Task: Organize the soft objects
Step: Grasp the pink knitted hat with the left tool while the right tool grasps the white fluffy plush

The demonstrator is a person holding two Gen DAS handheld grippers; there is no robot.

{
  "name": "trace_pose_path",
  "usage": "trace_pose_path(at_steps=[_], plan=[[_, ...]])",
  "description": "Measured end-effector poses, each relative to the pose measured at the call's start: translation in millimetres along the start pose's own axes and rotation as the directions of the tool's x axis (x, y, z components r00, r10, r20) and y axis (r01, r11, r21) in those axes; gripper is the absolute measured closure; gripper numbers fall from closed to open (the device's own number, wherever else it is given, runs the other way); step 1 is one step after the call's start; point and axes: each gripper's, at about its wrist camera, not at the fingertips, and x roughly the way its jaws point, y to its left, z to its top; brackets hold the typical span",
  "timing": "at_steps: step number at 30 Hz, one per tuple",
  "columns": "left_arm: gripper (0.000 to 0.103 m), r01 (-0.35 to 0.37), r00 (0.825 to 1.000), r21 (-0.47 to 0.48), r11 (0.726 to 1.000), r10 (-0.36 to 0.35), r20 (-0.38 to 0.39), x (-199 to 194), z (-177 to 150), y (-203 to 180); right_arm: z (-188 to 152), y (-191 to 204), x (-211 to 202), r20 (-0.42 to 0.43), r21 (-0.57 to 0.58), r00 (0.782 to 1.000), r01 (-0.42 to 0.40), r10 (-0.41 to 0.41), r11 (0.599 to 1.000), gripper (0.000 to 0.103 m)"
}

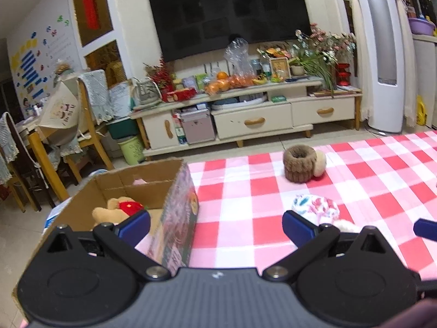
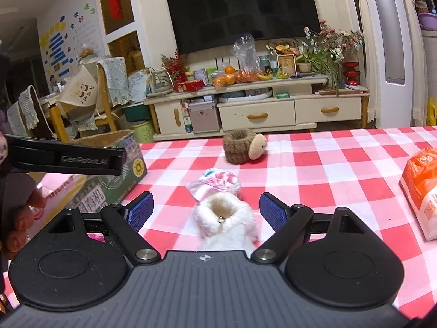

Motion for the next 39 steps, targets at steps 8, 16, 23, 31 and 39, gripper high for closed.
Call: trace_pose_path(at_steps=[8, 16, 23, 31, 39], plan=[[0.001, 0.106, 0.991, -0.015, 0.994, -0.106, -0.078, 9.4, -7.4, -2.7, -7.9, -31.8, 17.0, -0.069, 0.033, 0.995, 0.071, -0.068, 0.997, 0.0], [0.001, 0.137, 0.984, 0.018, 0.99, -0.134, -0.113, 1.5, -21.2, -8.3, -16.5, -41.3, 33.9, -0.143, 0.06, 0.99, 0.012, -0.004, 0.998, 0.0], [0.001, 0.12, 0.988, 0.057, 0.991, -0.114, -0.101, -16.1, -45.3, -11.5, -26.1, -32.4, 40.9, -0.212, 0.043, 0.975, -0.055, 0.063, 0.998, 0.0], [0.001, 0.082, 0.994, 0.044, 0.996, -0.079, -0.071, -28.2, -66.2, -12.0, -38.0, -34.1, 44.4, -0.252, 0.027, 0.965, -0.07, 0.074, 0.997, 0.0], [0.001, 0.047, 0.994, 0.016, 0.999, -0.045, -0.1, -16.1, -79.1, -14.1, -38.3, -35.1, 43.4, -0.242, 0.033, 0.967, -0.076, 0.082, 0.997, 0.001]])
